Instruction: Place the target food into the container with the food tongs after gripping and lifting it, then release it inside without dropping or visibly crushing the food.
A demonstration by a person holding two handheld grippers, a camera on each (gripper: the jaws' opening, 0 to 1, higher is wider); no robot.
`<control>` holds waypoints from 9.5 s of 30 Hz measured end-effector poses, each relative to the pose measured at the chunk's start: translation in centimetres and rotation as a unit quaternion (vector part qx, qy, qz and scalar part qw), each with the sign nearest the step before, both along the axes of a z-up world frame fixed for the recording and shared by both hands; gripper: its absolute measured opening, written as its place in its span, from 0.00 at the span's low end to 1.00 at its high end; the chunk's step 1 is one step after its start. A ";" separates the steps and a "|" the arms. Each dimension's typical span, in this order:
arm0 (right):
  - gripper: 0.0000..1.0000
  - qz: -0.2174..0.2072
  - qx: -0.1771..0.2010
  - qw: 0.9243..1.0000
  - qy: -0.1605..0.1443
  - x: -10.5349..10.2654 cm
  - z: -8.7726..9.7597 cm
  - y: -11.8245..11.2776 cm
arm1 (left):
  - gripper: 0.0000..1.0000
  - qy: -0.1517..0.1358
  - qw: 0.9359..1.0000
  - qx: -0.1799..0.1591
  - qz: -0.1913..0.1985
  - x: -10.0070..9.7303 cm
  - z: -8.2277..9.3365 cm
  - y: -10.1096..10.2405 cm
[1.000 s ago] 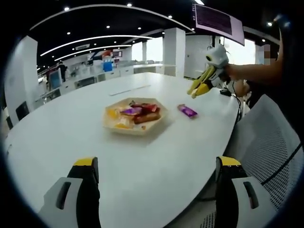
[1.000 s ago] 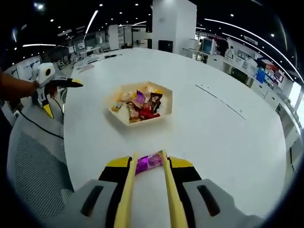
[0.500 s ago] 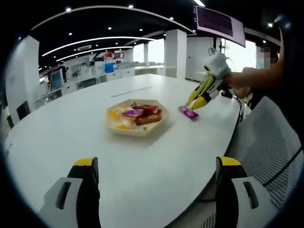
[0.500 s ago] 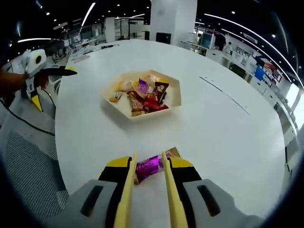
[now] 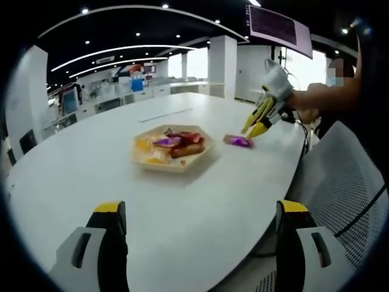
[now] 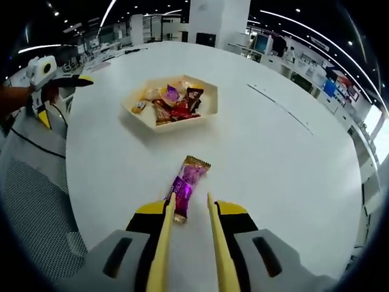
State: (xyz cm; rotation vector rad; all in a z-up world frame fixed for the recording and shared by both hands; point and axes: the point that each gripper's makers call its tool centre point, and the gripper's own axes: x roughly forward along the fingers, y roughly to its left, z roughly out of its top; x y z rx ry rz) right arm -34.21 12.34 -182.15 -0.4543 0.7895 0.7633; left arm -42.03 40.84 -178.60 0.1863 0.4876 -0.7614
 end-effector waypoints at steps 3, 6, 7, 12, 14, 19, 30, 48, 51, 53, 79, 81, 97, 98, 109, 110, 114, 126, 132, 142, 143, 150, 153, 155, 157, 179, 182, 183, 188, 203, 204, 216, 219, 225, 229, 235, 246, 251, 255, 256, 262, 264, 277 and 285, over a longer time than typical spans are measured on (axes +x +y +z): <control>0.29 -0.005 0.009 1.000 0.003 0.0 0.0 0.4 | 0.99 0.000 1.000 0.001 -0.001 0.0 -0.1 0.0; 0.29 -0.016 0.031 0.999 0.010 0.2 0.1 1.5 | 0.99 0.002 1.000 0.002 0.000 0.0 -0.1 0.0; 0.29 -0.017 0.033 0.999 0.011 0.2 0.0 1.7 | 0.99 0.002 1.000 0.002 0.000 0.0 -0.1 -0.1; 0.29 -0.031 0.034 0.999 0.016 0.9 -0.7 2.5 | 0.99 0.004 1.000 0.003 0.001 0.0 -0.2 0.0; 0.29 -0.047 0.036 0.998 0.023 1.4 -1.3 2.4 | 0.99 0.006 1.000 0.005 0.000 0.0 -0.3 0.1; 0.25 -0.008 0.014 1.000 0.010 1.1 -2.1 2.5 | 0.98 0.006 1.000 0.006 0.003 -0.1 -0.2 0.1; 0.21 -0.011 0.007 1.000 0.023 0.7 -1.9 2.3 | 0.98 0.005 1.000 0.006 0.004 0.0 -0.3 0.2; 0.21 0.013 0.004 1.000 0.022 1.3 -0.2 2.0 | 1.00 -0.003 1.000 0.001 -0.003 0.1 0.1 -0.1; 0.21 0.032 -0.006 0.999 0.018 1.8 0.5 2.0 | 1.00 -0.004 1.000 0.000 -0.001 0.1 0.1 0.0; 0.21 0.040 -0.009 0.999 0.016 2.1 1.2 1.9 | 1.00 -0.004 1.000 -0.001 0.000 0.1 0.1 0.0; 0.22 0.148 -0.038 0.988 -0.028 8.8 14.3 1.4 | 1.00 -0.013 1.000 -0.005 0.002 0.3 0.5 0.0; 0.22 0.152 -0.038 0.987 -0.033 9.1 15.0 1.9 | 1.00 -0.014 1.000 -0.005 0.001 0.3 0.5 0.0; 0.22 0.191 -0.021 0.981 -0.039 9.1 14.9 7.8 | 1.00 -0.021 1.000 -0.007 0.013 0.5 0.8 0.4; 0.22 0.194 -0.019 0.980 -0.039 9.0 14.7 8.5 | 1.00 -0.022 1.000 -0.006 0.013 0.6 0.8 0.4; 0.22 0.224 -0.007 0.974 -0.045 9.1 15.6 13.0 | 1.00 -0.022 1.000 -0.008 0.014 0.6 0.8 0.4; 0.22 0.225 -0.006 0.973 -0.045 9.1 15.6 13.3 | 1.00 -0.023 1.000 -0.006 0.014 0.5 0.8 0.4; 0.22 0.234 -0.007 0.971 -0.043 8.9 14.9 14.9 | 1.00 -0.028 0.999 -0.008 0.019 0.6 1.1 0.5; 0.22 0.257 -0.009 0.966 -0.031 8.2 13.5 17.8 | 0.99 -0.031 0.999 -0.006 0.024 0.8 1.2 0.8; 0.22 0.264 -0.016 0.964 -0.030 7.8 13.0 18.3 | 0.99 -0.033 0.999 -0.006 0.025 0.9 1.2 0.9; 0.23 0.266 -0.019 0.963 -0.035 7.7 13.1 18.5 | 0.99 -0.032 0.999 -0.006 0.022 0.8 1.2 0.7; 0.23 0.266 -0.019 0.963 -0.035 7.7 13.0 18.5 | 0.99 -0.032 0.999 -0.007 0.022 0.8 1.2 0.8; 0.25 0.262 -0.008 0.964 -0.039 7.7 12.7 18.4 | 0.99 -0.032 0.999 -0.007 0.025 0.8 1.2 0.8; 0.26 0.261 -0.002 0.964 -0.042 7.7 12.5 18.5 | 0.99 -0.033 0.999 -0.012 0.024 0.8 1.3 0.7; 0.25 0.262 -0.004 0.964 -0.044 7.8 12.4 18.4 | 0.99 -0.030 0.999 -0.010 0.023 0.8 1.2 0.7; 0.25 0.261 -0.004 0.964 -0.045 7.8 12.4 18.3 | 0.99 -0.030 0.999 -0.008 0.021 0.8 1.1 0.7; 0.26 0.229 0.119 0.962 -0.085 7.9 16.4 17.5 | 0.99 -0.025 1.000 -0.003 0.018 0.6 0.9 0.6; 0.27 0.221 0.139 0.960 -0.100 7.5 17.4 16.7 | 0.99 -0.024 1.000 -0.003 0.016 0.6 0.8 0.5; 0.27 0.221 0.141 0.959 -0.105 7.4 17.6 16.3 | 0.99 -0.023 1.000 -0.003 0.015 0.6 0.8 0.5; 0.27 0.212 0.198 0.947 -0.134 6.7 19.6 15.5 | 0.99 -0.029 1.000 0.001 0.009 0.6 1.0 0.3; 0.27 0.201 0.277 0.926 -0.162 2.6 21.0 11.3 | 0.99 -0.030 0.997 0.039 -0.065 0.7 1.5 -1.9; 0.27 0.198 0.278 0.927 -0.158 2.4 20.8 11.1 | 0.99 -0.031 0.996 0.038 -0.068 0.9 1.8 -2.1; 0.28 0.208 0.287 0.924 -0.146 -0.8 18.7 10.3 | 0.98 -0.077 0.985 0.020 -0.153 3.9 7.7 -7.7; 0.28 0.210 0.292 0.922 -0.142 -1.5 18.2 10.3 | 0.97 -0.074 0.983 0.008 -0.168 4.4 8.6 -8.8; 0.28 0.216 0.312 0.916 -0.128 -3.1 17.3 10.6 | 0.88 -0.058 0.977 -0.014 -0.206 4.4 9.2 -10.9; 0.28 0.218 0.308 0.919 -0.115 -3.9 15.9 10.6 | 0.81 -0.030 0.969 -0.057 -0.240 3.2 9.8 -12.9; 0.28 0.234 0.317 0.914 -0.095 -5.6 15.1 11.1 | 0.64 -0.035 0.963 -0.043 -0.265 2.9 9.4 -14.0; 0.28 0.250 0.324 0.909 -0.079 -6.9 14.2 11.8 | 0.44 -0.022 0.943 -0.046 -0.330 1.7 10.4 -16.2; 0.28 0.254 0.326 0.908 -0.074 -7.3 14.2 11.9 | 0.34 -0.015 0.937 -0.038 -0.346 1.3 10.1 -16.5; 0.28 0.255 0.327 0.907 -0.072 -7.4 14.1 11.9 | 0.31 -0.016 0.934 -0.037 -0.356 1.1 10.2 -16.8; 0.28 0.255 0.327 0.907 -0.072 -7.4 14.1 12.0 | 0.31 -0.016 0.933 -0.034 -0.358 1.1 10.1 -16.8; 0.27 0.258 0.328 0.906 -0.070 -7.3 14.0 12.2 | 0.25 -0.012 0.929 -0.027 -0.369 0.6 9.9 -16.9; 0.27 0.255 0.331 0.906 -0.069 -7.2 14.0 12.1 | 0.23 -0.015 0.929 -0.027 -0.369 0.8 10.0 -16.9; 0.22 0.232 0.330 0.914 -0.048 -6.8 13.4 11.9 | 0.09 -0.019 0.931 -0.014 -0.365 1.4 10.1 -16.6; 0.21 0.209 0.348 0.913 -0.044 -6.3 13.6 10.8 | 0.03 -0.028 0.935 -0.003 -0.354 2.1 9.9 -15.7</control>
